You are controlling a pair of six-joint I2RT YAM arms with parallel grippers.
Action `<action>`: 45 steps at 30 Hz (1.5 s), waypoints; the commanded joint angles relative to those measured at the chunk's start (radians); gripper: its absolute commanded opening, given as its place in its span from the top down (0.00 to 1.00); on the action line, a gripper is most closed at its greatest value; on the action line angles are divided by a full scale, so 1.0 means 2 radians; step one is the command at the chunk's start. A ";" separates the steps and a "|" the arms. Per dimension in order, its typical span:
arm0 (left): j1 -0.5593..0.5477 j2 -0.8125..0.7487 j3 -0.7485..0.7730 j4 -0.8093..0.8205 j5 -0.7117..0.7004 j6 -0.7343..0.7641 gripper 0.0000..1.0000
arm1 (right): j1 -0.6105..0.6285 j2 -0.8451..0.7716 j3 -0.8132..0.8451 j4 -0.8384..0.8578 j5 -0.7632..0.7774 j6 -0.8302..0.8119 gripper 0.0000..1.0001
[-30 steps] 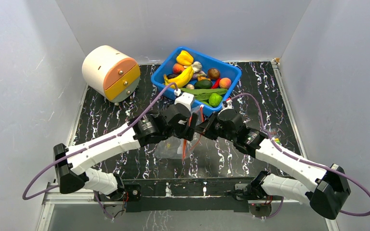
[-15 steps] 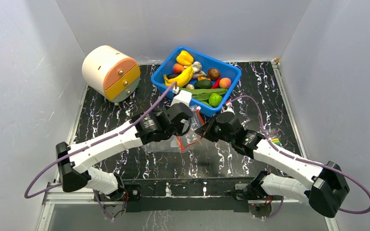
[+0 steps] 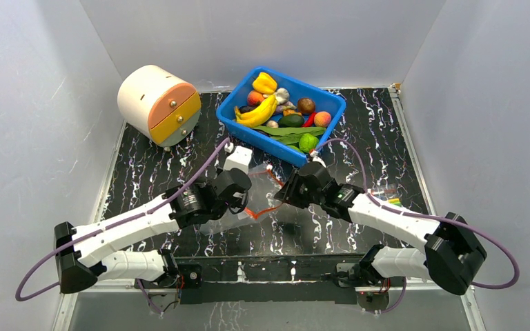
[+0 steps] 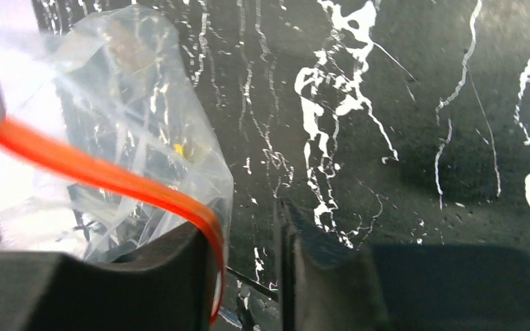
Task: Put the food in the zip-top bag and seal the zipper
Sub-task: Open the zipper of the food storage bag, then pick up the fake fruit from the bin.
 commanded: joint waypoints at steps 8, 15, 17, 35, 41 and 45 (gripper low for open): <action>0.002 0.002 -0.032 0.052 -0.013 0.020 1.00 | -0.002 -0.034 0.123 -0.015 -0.080 -0.148 0.55; 0.003 -0.020 -0.056 0.062 -0.040 0.026 1.00 | -0.005 -0.036 0.198 -0.082 -0.043 -0.223 0.45; 0.003 -0.026 -0.063 0.067 -0.042 0.033 1.00 | -0.011 -0.022 0.220 -0.093 -0.033 -0.238 0.44; 0.011 -0.083 -0.101 0.047 0.003 0.043 1.00 | -0.081 0.186 0.332 0.042 0.060 -0.131 0.30; 0.011 -0.113 -0.108 0.029 0.016 0.050 1.00 | -0.087 0.310 0.425 0.049 0.096 -0.080 0.32; 0.011 -0.112 -0.095 0.007 0.015 0.071 1.00 | -0.088 0.387 0.501 0.035 0.120 -0.069 0.31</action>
